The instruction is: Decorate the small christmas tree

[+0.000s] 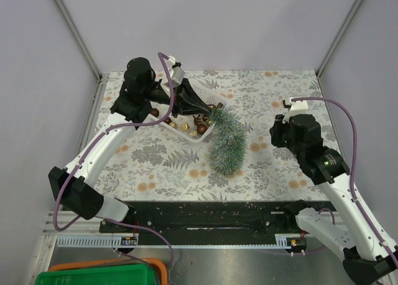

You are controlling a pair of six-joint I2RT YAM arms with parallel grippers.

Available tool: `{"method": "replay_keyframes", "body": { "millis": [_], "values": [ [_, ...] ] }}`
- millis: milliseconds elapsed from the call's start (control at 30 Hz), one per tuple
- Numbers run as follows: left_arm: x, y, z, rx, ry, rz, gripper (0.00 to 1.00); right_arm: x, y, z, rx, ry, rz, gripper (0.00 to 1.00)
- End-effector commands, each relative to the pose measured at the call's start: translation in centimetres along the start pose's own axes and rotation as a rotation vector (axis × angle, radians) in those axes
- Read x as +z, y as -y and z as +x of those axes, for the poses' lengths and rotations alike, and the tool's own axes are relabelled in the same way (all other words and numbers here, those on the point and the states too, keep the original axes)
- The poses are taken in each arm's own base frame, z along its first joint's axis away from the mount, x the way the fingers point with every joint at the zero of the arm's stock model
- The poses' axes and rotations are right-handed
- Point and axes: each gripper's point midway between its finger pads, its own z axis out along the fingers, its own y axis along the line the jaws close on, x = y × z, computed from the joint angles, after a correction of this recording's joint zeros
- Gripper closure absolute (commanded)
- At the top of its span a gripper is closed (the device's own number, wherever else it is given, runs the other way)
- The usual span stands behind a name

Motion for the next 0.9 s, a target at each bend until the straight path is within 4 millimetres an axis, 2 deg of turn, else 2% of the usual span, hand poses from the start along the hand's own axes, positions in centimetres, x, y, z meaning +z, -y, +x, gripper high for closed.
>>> {"method": "replay_keyframes", "body": {
  "millis": [0,133,233,367,467,500,600,700,867],
  "values": [
    [-0.6,1.0,-1.7,0.113,0.018,-0.011,0.9,-0.9,-0.1,1.7,0.071,-0.05,-0.003,0.64],
    [-0.7,1.2,-1.9,0.115,0.019,-0.014,0.9,-0.1,-0.9,-1.0,0.088,0.027,-0.027,0.54],
    [-0.8,1.5,-2.1,0.118,0.019,-0.014,0.9,0.4,-1.4,-1.3,0.094,0.031,-0.043,0.52],
    [-0.9,1.6,-2.0,0.118,0.018,-0.017,0.9,0.6,-2.2,-0.4,0.148,0.05,-0.092,0.55],
    [-1.0,1.6,-1.8,0.112,0.018,-0.032,0.9,-0.6,-3.9,0.5,0.181,0.082,-0.219,0.64],
    [-1.1,1.6,-1.7,0.112,0.017,-0.037,0.9,-1.5,-4.2,0.7,0.19,0.094,-0.252,0.67],
    [-1.2,1.4,-1.4,0.115,0.018,-0.06,0.91,-3.3,-5.2,2.3,0.233,0.063,-0.333,0.73],
    [-1.4,0.9,-0.8,0.115,0.019,-0.092,0.91,-4.4,-7.1,4.1,0.281,-0.007,-0.451,0.8],
    [-1.5,0.7,-0.6,0.123,0.021,-0.12,0.91,-5.5,-9.8,5.5,0.312,-0.085,-0.613,0.84]
  ]
}}
